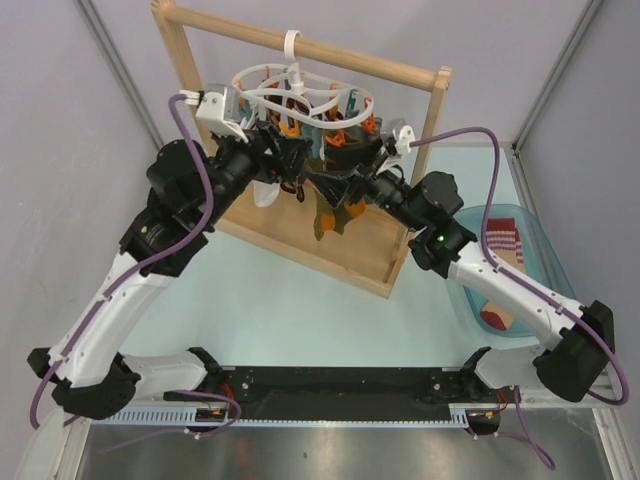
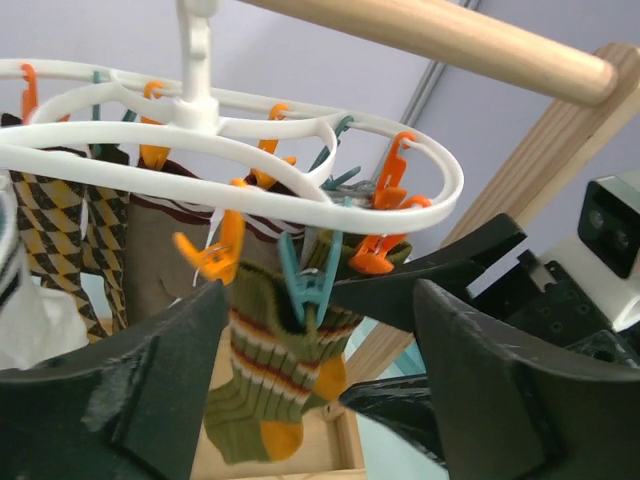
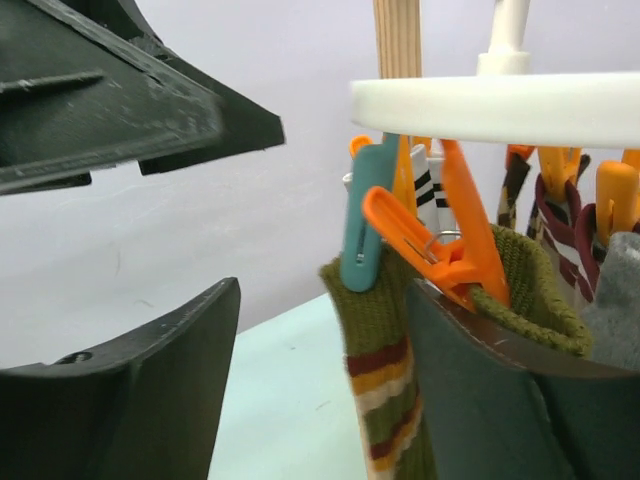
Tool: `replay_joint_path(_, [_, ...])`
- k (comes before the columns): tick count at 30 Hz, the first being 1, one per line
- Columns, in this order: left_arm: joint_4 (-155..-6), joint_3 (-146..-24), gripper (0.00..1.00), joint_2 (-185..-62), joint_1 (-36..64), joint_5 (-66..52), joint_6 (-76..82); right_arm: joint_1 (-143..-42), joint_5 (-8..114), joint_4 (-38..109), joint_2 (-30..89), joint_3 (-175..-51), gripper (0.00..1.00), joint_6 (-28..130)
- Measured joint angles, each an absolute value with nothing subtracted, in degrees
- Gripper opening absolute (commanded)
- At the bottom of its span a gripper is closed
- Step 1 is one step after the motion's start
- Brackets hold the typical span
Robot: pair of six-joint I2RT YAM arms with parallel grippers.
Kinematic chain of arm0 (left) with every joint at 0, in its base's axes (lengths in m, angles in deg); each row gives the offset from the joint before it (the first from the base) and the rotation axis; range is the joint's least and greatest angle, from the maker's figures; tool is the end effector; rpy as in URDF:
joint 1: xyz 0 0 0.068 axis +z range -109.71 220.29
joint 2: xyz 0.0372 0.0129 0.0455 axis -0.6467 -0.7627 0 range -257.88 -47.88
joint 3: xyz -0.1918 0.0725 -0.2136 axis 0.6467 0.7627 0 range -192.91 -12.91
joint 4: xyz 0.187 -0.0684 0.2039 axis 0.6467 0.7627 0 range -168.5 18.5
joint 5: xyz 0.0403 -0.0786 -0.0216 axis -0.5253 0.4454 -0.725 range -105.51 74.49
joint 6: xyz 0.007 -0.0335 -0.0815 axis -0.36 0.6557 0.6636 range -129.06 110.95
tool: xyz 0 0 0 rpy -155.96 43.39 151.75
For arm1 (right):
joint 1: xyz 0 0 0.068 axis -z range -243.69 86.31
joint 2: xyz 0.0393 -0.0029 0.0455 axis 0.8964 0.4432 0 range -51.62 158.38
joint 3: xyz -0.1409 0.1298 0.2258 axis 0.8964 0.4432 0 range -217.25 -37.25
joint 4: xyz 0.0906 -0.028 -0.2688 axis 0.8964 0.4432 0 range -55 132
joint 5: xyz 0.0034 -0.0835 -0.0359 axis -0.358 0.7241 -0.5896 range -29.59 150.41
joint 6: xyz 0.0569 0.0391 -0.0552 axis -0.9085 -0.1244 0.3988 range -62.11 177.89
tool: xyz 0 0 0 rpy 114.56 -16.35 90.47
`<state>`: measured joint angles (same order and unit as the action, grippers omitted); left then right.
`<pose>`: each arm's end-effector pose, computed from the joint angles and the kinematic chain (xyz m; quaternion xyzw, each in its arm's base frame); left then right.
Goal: Clip the socks to the hanger
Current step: Clamp the sock onto the hanger, then reset both arms
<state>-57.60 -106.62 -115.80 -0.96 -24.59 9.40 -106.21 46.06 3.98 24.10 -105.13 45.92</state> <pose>0.2186 -0.1752 0.5648 0.0761 0.6724 -0.3192 0.6635 0.2542 0.2595 0.4743 -0.2445 0.4996 0.4403 0.7048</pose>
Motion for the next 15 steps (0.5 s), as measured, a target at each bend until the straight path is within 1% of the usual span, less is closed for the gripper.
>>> replay_joint_path(3, [-56.81,-106.18,1.00,-113.46,-1.01,-25.55,8.46,-106.26,46.54,7.63,21.34,-105.13,0.80,46.40])
replay_joint_path(4, [-56.53,-105.46,1.00,-112.15,-1.01,-26.27,8.07,-106.26,47.15,9.68,19.73,-105.13,0.82,46.99])
replay_joint_path(5, [-56.09,-104.72,1.00,-110.71,-1.01,-27.04,7.48,-106.26,47.90,11.80,18.09,-105.13,0.85,47.47])
replay_joint_path(9, [-54.45,-100.34,1.00,-103.69,-1.05,-31.30,5.29,-106.32,52.07,20.35,10.83,-105.24,0.91,49.70])
replay_joint_path(12, [-53.57,-96.04,1.00,-96.98,-1.07,-35.78,3.15,-106.35,58.32,28.85,4.10,-105.43,0.94,51.80])
replay_joint_path(15, [-53.22,-91.10,1.00,-89.86,-1.07,-40.00,1.25,-106.30,66.78,37.75,-1.98,-105.83,0.99,53.33])
